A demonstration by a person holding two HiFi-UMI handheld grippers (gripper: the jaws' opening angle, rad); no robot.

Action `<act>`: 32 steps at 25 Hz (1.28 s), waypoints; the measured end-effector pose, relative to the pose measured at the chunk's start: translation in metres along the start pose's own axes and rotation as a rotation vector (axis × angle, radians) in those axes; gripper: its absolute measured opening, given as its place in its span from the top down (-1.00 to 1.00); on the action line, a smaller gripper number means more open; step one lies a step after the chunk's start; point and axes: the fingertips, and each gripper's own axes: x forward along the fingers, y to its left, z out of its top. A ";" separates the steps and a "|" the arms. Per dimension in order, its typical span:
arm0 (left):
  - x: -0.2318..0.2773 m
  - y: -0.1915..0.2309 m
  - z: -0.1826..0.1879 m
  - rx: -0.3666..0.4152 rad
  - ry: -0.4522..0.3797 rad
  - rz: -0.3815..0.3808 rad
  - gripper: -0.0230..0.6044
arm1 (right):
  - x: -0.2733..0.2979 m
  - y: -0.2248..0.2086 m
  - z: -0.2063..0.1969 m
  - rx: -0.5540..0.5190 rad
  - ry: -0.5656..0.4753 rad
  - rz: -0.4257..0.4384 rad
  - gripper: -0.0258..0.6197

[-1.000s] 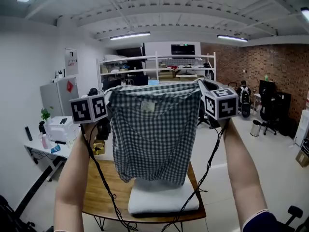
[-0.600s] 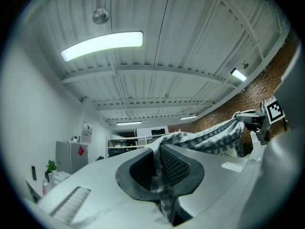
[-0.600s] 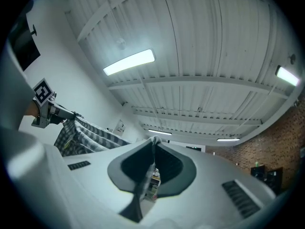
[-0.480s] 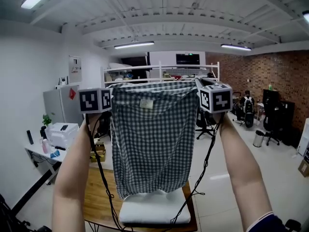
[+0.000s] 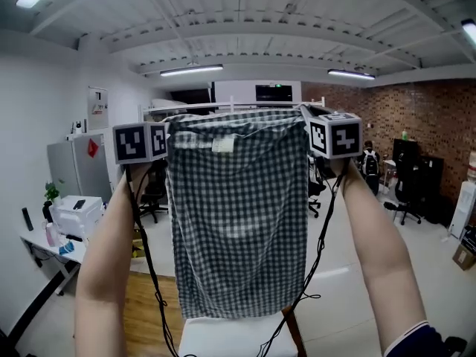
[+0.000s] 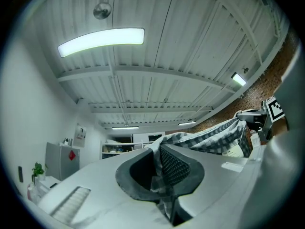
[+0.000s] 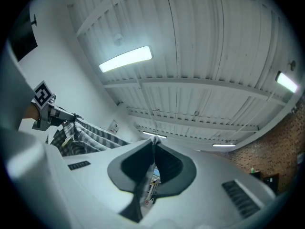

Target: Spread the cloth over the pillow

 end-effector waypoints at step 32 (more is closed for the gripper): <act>0.264 0.074 -0.082 -0.017 0.065 0.005 0.87 | 0.240 -0.008 -0.125 0.013 0.086 -0.108 0.83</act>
